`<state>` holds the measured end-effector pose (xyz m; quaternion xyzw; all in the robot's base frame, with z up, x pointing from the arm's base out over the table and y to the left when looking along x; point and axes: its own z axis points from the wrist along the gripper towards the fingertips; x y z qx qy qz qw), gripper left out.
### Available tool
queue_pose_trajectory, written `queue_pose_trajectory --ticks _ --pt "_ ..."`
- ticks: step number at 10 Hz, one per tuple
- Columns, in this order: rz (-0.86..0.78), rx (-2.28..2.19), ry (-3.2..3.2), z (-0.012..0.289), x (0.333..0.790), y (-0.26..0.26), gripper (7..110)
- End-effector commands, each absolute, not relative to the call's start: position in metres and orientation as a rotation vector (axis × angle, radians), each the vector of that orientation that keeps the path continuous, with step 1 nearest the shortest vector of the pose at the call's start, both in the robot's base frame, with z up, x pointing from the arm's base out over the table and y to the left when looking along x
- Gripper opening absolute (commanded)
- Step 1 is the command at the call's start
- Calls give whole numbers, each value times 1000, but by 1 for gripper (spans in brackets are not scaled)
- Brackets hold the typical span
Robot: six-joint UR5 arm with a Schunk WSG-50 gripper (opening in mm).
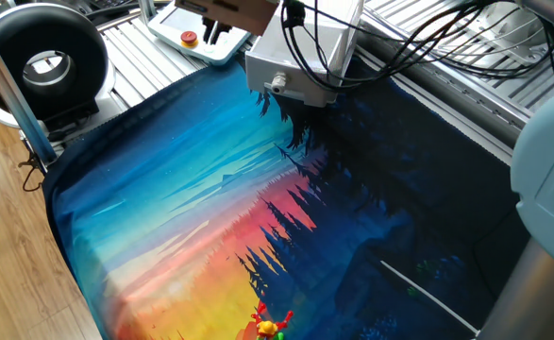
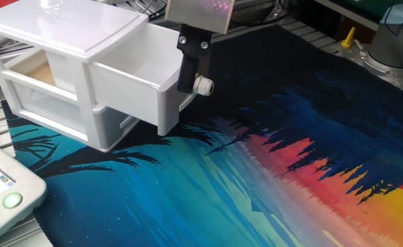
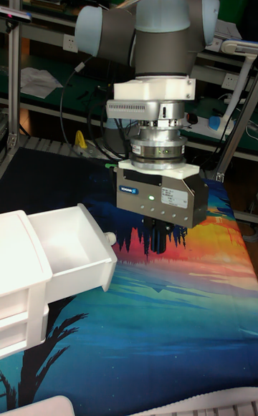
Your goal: Grasp the handle and close the drawer
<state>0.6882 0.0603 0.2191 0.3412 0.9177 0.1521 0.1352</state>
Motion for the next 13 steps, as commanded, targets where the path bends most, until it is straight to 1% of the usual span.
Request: queue_pose_trajectory --ticks 1,2,3,4,6,7,9,10,11,12,13 --pt "255 851 2735 217 675 35 7" --pt "159 621 2787 217 674 26 7" --pt "108 542 2806 213 672 20 22" --pt "67 642 2800 210 667 12 22" --pt "165 998 2720 207 667 22 22" --pt "203 1009 2733 204 665 29 22" --pt "244 993 2678 203 681 31 22" --pt "224 996 2694 202 677 29 22" --pt "250 1010 2719 202 672 35 22" --pt "434 1030 2685 212 684 60 7" --pt "555 1051 2677 219 687 75 7"
